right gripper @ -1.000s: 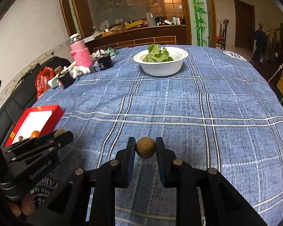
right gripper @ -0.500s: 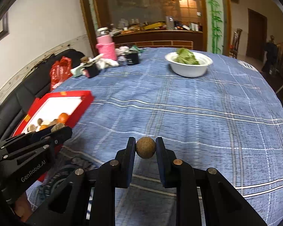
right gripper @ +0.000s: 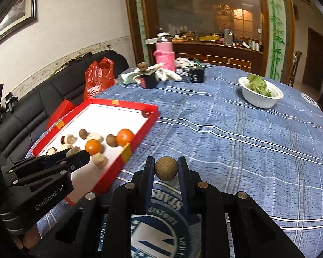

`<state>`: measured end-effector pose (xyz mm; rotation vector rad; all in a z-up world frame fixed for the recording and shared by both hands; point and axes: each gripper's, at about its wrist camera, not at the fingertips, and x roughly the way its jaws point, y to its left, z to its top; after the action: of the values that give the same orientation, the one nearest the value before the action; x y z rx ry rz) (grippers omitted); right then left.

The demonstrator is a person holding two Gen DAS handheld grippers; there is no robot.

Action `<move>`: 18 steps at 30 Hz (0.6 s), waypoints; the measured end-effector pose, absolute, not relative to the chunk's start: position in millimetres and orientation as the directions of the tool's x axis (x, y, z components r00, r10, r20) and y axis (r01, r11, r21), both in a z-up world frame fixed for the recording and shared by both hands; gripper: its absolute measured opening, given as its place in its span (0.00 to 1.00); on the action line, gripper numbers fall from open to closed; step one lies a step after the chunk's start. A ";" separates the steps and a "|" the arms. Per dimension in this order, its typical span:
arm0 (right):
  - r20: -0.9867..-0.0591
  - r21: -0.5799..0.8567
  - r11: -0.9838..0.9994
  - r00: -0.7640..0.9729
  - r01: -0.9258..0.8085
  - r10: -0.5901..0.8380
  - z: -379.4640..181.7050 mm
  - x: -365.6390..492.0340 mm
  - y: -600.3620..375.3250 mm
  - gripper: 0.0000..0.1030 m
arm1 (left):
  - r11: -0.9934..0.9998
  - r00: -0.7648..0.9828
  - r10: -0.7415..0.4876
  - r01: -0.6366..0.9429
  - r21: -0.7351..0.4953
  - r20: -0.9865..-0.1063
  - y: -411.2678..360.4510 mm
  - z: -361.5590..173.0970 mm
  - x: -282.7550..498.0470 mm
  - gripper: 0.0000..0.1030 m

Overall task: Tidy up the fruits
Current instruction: 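Carry the longan and beige piece over the white tray with both tools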

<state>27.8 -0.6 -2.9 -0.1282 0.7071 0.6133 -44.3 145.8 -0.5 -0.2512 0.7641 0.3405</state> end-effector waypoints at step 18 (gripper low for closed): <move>-0.638 0.074 0.718 0.520 -0.692 0.568 5.8 7.5 78.2 0.21 | 0.846 0.627 0.323 -0.528 -0.081 -0.709 198.1 3.9 -70.2 0.23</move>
<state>7.5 78.2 5.8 -0.1985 0.6877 0.7612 -70.2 198.1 3.9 -0.2950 0.7466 0.4958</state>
